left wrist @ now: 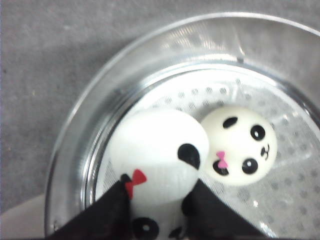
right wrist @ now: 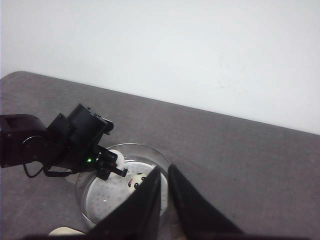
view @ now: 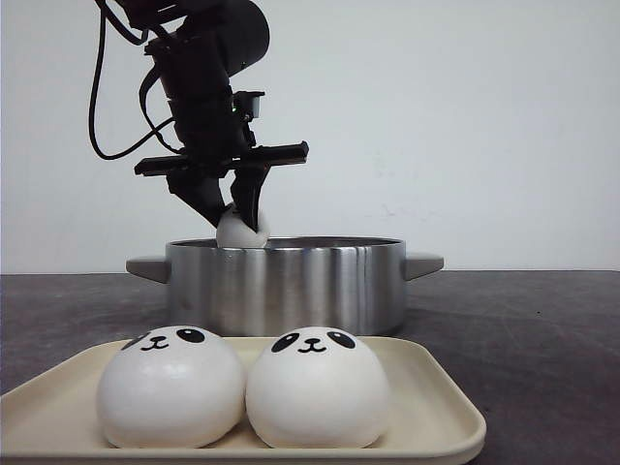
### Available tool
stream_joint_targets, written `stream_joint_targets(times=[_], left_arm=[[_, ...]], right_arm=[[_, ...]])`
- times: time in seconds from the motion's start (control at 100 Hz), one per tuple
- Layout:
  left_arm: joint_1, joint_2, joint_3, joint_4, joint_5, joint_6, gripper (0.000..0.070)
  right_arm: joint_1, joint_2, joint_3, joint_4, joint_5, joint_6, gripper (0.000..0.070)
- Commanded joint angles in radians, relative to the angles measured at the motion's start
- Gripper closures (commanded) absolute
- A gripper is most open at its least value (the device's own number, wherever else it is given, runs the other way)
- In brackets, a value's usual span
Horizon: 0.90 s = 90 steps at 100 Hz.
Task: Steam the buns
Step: 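Open the left gripper to release the bun and raise it away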
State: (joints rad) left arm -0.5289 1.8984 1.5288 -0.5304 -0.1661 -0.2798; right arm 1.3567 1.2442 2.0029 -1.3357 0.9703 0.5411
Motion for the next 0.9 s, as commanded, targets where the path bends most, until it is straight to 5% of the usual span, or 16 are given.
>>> stream_joint_targets(times=[0.0,0.26,0.48,0.64,0.89], left_arm=[[-0.003,0.019,0.023,0.007,-0.006,0.008,0.0426],[-0.002,0.024,0.023,0.003,-0.006,0.010,0.0137],[-0.002,0.023,0.024,-0.003,-0.006,0.015,0.0143],[0.000,-0.018,0.026,-0.029,-0.054,-0.029,0.0232],[-0.018,-0.188,0.026,-0.051,-0.054,-0.035,0.0230]], right_arm=[[0.019,0.009,0.020,-0.005,0.017,0.024,0.0684],[0.036,0.010,0.020,-0.004,0.033,0.035,0.0684],[0.036,0.010,0.020,-0.014,0.032,0.036,0.0684],[0.036,0.010,0.019,-0.076,0.032,0.076,0.0684],[0.036,0.010,-0.035,-0.086,0.024,0.082,0.0684]])
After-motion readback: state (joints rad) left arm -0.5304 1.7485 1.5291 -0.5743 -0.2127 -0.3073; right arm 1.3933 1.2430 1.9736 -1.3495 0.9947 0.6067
